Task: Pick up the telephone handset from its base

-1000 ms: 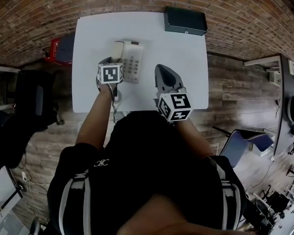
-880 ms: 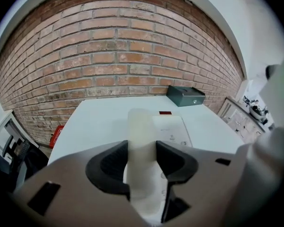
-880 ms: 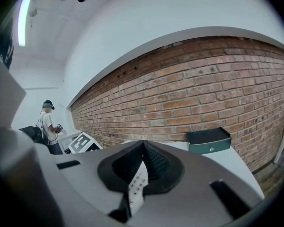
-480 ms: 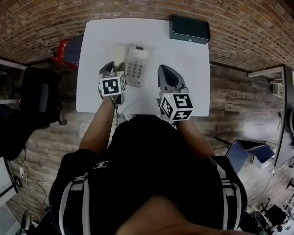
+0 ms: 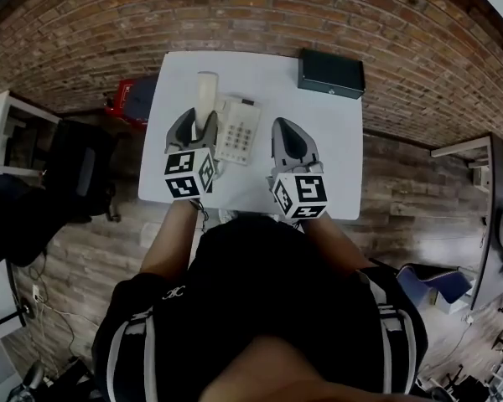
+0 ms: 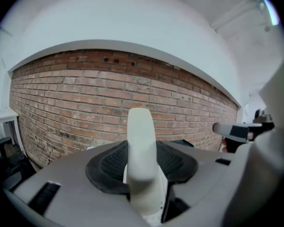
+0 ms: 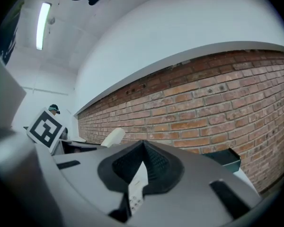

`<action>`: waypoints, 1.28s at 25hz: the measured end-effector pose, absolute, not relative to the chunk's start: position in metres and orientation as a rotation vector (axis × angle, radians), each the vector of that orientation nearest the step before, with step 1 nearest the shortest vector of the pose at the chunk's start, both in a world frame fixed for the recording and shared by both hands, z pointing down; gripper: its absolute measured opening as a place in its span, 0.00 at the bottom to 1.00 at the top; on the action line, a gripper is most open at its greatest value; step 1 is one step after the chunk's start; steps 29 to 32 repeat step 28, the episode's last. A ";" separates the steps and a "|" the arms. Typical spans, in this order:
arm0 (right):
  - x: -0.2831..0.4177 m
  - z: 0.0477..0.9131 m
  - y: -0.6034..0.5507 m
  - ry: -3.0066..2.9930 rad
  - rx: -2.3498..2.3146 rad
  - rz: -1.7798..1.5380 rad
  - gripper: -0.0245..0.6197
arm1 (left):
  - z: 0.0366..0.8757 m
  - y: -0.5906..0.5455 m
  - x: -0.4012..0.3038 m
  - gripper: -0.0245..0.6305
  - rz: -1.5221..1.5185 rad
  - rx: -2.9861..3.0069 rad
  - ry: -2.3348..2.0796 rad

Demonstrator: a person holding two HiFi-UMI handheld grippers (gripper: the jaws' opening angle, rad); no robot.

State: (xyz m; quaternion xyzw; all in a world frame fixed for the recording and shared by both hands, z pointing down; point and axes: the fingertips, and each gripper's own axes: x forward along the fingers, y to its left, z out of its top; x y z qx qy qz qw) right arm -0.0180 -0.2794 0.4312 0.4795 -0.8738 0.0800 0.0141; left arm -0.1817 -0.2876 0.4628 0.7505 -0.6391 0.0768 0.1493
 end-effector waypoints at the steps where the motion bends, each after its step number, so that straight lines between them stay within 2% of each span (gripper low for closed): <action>1: -0.018 0.427 -0.281 -2.731 1.504 0.229 0.03 | 0.455 -0.283 -0.181 0.32 0.186 2.162 -1.852; 32: -0.035 0.435 -0.300 -2.737 1.465 0.230 0.04 | 0.473 -0.263 -0.183 0.32 0.187 2.098 -1.865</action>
